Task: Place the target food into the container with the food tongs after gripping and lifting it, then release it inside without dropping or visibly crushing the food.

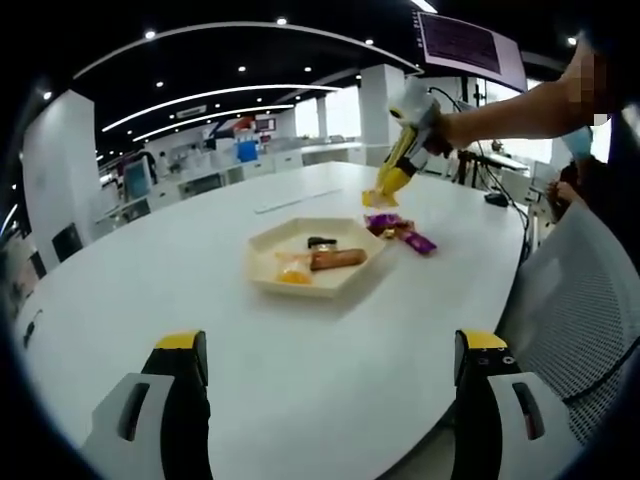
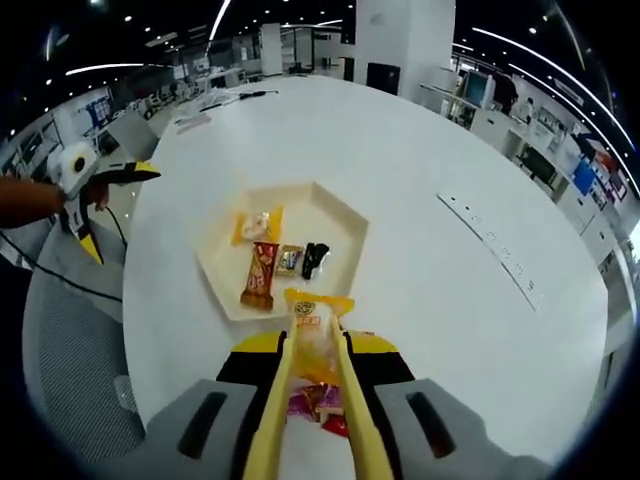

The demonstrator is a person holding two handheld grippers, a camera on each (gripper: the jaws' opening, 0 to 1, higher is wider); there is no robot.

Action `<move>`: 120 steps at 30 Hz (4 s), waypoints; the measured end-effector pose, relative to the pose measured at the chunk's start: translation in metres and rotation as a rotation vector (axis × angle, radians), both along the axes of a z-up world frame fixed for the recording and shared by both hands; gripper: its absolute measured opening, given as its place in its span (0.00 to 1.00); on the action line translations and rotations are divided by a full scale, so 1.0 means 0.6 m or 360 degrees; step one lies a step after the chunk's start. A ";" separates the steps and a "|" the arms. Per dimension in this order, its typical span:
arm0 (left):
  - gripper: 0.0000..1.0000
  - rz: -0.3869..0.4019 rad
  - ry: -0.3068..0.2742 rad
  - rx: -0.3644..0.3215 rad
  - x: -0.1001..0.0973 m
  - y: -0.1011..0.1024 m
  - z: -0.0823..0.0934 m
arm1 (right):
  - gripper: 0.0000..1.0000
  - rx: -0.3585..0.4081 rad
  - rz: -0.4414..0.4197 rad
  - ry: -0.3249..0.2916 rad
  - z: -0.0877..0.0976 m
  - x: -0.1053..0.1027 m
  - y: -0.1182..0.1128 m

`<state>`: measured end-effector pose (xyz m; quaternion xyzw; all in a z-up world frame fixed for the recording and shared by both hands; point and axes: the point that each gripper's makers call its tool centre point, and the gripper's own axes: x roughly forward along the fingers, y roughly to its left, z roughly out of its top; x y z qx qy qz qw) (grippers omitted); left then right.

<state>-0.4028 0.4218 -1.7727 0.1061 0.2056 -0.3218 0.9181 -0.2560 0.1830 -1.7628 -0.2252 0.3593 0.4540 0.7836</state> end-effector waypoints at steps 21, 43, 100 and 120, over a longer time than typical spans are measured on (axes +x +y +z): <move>1.00 0.0012 -0.0006 -0.0011 0.001 0.002 0.002 | 0.21 0.0014 0.0014 -0.0025 0.016 0.022 0.039; 1.00 0.0060 -0.0029 -0.0042 0.006 0.011 0.009 | 0.21 -0.0008 0.0122 -0.0045 0.034 0.060 0.127; 1.00 0.0061 -0.0024 -0.0028 0.007 0.011 0.007 | 0.26 0.0086 0.0257 -0.0150 0.085 0.097 0.205; 1.00 0.0046 -0.0014 -0.0029 0.006 0.010 0.003 | 0.28 0.0129 0.0206 -0.0225 0.086 0.074 0.103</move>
